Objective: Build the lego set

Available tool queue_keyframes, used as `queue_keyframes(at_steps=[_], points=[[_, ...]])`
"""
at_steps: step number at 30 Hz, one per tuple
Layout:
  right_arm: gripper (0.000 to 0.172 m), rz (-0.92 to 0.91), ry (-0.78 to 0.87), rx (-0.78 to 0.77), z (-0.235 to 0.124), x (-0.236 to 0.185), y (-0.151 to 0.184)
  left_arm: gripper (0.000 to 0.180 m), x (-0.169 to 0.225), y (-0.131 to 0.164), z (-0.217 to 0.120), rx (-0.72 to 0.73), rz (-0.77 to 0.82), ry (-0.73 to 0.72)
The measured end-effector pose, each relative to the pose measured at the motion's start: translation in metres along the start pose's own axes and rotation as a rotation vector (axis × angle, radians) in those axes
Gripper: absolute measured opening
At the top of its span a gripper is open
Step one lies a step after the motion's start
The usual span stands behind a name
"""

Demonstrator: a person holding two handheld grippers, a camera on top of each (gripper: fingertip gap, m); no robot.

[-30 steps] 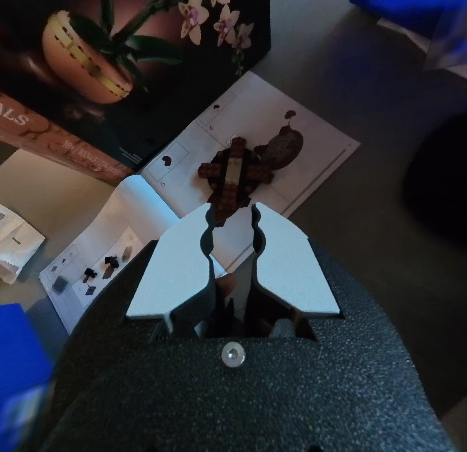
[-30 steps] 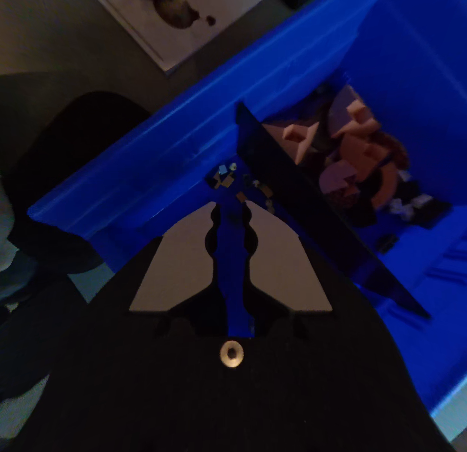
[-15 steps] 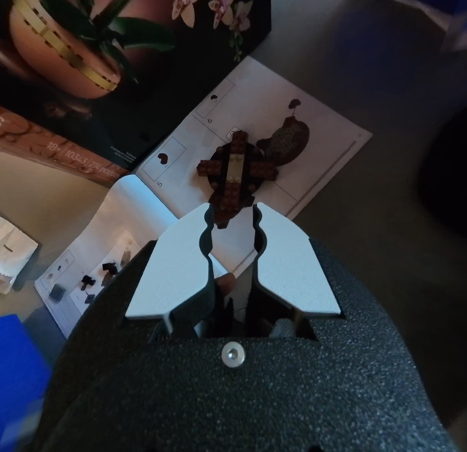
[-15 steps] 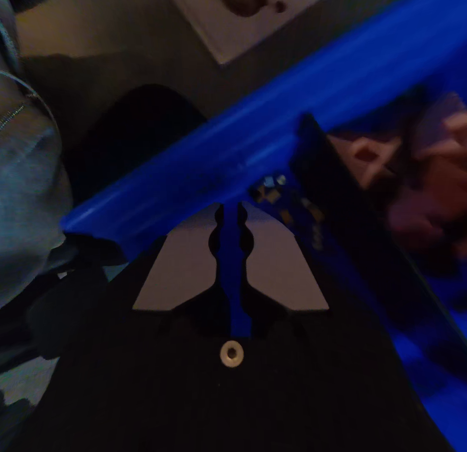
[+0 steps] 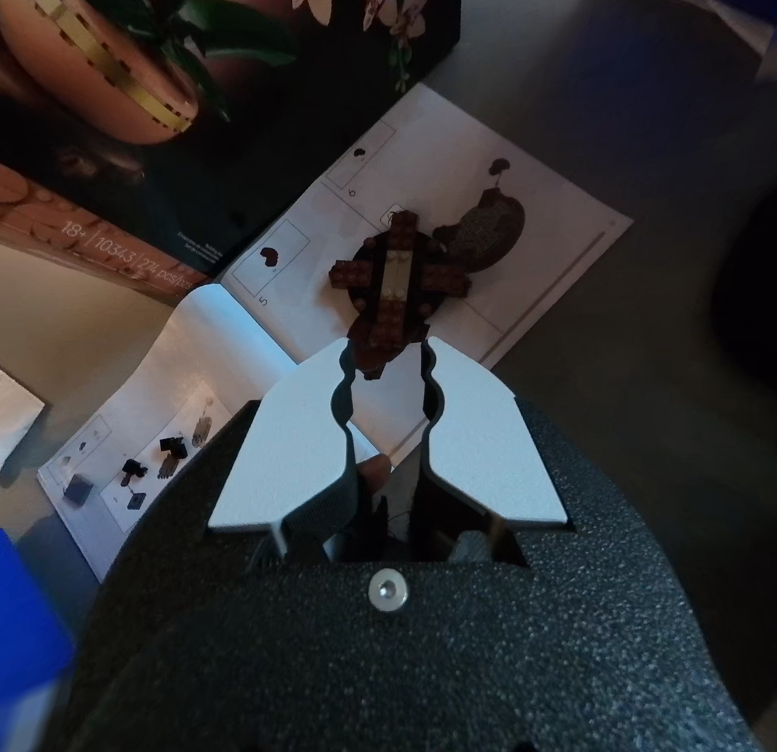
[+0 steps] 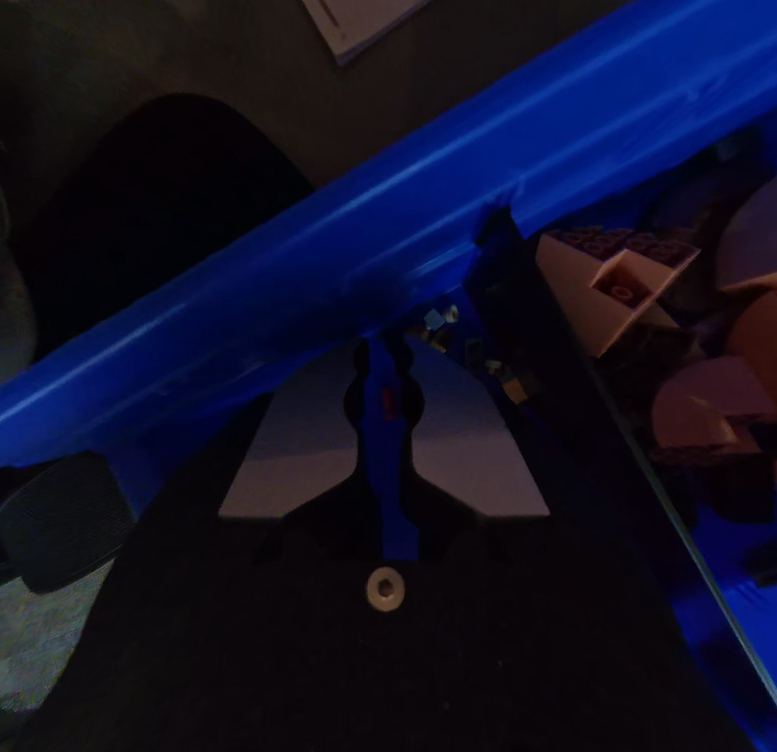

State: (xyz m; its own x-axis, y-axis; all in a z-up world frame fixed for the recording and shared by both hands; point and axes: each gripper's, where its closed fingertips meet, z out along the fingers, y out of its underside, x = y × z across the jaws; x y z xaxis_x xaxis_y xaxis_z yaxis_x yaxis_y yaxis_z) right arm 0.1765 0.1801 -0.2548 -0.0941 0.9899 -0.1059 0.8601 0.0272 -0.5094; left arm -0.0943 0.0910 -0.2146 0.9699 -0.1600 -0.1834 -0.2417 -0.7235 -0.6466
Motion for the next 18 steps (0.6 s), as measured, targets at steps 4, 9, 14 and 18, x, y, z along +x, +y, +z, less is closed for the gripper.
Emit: queue_keyframes(at_steps=[4,9,14,18], points=[[0.011,-0.009,0.019,-0.018,0.0,0.0032,0.005,0.03,0.0007,0.0027,0.0009,-0.009,-0.004,0.003],[0.011,-0.031,0.029,-0.012,0.0027,0.0043,0.0024,0.03,0.0014,0.0029,0.0012,-0.009,-0.002,0.005],[0.01,-0.017,0.047,-0.016,0.0042,0.0089,0.0019,0.03,0.001,0.0042,0.0004,-0.011,-0.005,0.003],[0.002,-0.001,0.061,-0.017,0.0041,0.0112,0.0034,0.03,0.0001,0.0055,-0.0001,-0.011,-0.008,0.0]])
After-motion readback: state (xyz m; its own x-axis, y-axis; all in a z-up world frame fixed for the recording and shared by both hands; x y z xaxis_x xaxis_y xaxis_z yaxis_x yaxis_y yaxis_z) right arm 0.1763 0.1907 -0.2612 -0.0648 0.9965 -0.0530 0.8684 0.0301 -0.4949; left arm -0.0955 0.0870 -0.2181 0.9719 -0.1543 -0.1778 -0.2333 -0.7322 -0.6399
